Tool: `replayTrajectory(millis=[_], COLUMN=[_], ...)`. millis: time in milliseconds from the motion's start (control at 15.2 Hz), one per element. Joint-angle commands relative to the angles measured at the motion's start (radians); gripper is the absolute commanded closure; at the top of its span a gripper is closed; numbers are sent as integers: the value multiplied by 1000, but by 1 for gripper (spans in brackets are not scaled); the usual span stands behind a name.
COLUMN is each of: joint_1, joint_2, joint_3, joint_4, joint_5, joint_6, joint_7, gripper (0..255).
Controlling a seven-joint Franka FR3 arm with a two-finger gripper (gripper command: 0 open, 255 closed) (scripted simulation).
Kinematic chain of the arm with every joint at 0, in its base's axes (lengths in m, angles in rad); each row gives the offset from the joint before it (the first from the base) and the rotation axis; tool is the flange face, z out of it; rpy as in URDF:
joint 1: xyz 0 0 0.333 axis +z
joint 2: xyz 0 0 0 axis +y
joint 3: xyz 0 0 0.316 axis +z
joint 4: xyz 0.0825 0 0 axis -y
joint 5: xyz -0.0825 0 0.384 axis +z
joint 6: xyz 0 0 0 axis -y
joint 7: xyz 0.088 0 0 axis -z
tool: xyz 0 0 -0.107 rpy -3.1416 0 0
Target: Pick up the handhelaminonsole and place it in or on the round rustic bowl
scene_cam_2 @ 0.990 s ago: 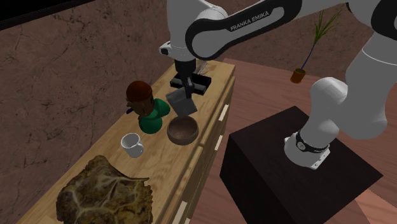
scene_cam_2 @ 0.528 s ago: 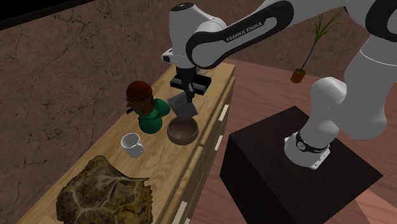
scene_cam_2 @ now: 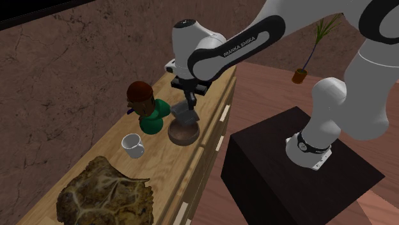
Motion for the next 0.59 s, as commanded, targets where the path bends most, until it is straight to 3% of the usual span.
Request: replayTrajectory(millis=[0,528], joint_1=[-1,-5], joint_2=[16,58], joint_3=[1,5], joint_4=[-7,-36], joint_5=[8,31], joint_6=[23,90], joint_7=[-5,-20], gripper=[255,255])
